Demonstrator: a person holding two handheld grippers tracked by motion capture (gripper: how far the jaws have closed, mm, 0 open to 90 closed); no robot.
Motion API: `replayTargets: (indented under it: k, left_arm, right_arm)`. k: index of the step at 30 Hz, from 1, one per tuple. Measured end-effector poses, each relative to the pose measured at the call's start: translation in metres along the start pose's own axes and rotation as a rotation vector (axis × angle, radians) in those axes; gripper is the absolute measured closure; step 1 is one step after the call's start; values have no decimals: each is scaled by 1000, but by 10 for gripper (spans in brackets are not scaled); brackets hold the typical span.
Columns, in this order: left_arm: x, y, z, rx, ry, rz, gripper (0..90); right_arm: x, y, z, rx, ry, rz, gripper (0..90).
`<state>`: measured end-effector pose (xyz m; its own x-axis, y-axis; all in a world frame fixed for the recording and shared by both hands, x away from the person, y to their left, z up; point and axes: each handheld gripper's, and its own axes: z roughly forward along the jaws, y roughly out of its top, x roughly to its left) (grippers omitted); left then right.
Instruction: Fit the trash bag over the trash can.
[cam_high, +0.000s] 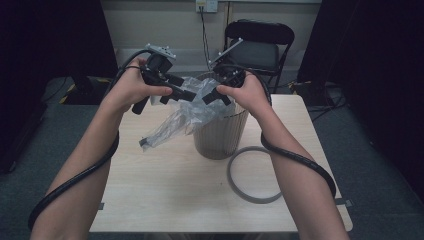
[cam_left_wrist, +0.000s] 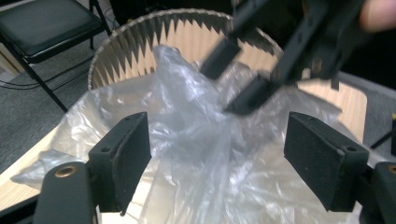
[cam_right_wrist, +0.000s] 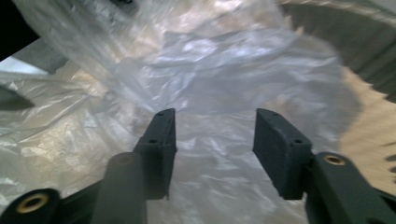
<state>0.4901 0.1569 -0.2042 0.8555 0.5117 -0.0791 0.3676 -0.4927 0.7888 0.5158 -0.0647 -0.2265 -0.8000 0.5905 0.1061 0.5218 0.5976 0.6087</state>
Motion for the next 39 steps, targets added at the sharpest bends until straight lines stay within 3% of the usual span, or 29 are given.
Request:
replayTargets:
  k: [6, 8, 12, 15, 17, 20, 21, 27, 30, 33, 34, 35, 36, 37, 39]
  left_arm:
    - [3, 6, 2, -18, 34, -39, 217]
    - [6, 6, 3, -12, 66, -60, 217]
    - [7, 4, -1, -4, 81, -60, 217]
    - [6, -2, -9, 5, 84, -54, 214]
    - [7, -9, -18, 29, 118, -58, 213]
    - [8, -17, -25, 33, 121, -78, 208]
    - [8, -24, -32, 40, 127, -96, 208]
    - [8, -39, -43, 64, 143, -106, 209]
    - [8, -45, -45, 65, 120, -119, 247]
    - [8, -48, -42, 60, 91, -136, 368]
    - [9, -49, -41, 62, 69, -161, 485]
    - [9, -46, -38, 36, 73, -177, 587]
    - [9, -46, -38, 36, 73, -177, 687]
    - [9, -42, -35, 38, 88, -168, 733]
    - [8, -37, -29, 20, 69, -155, 796]
  right_arm:
    - [9, 2, 9, 31, 20, -27, 515]
    - [12, 2, 11, 49, -1, -50, 511]
    - [12, 1, 10, 54, -15, -54, 510]
    - [10, 0, 6, 49, -31, -51, 444]
    - [10, 0, 1, 35, -60, -50, 382]
    - [12, 0, -2, 37, -62, -53, 383]
    - [15, 0, -2, 53, -88, -70, 382]
    - [19, 0, -2, 53, -107, -79, 347]
    - [22, 2, -3, 42, -114, -75, 332]
    - [24, 3, -6, 40, -119, -74, 331]
    - [24, 3, -7, 32, -120, -77, 326]
    - [25, 4, -9, 17, -120, -77, 317]
    - [25, 4, -9, 17, -120, -77, 317]
    - [27, 4, -12, 4, -125, -88, 302]
    - [28, 5, -14, -15, -117, -76, 289]
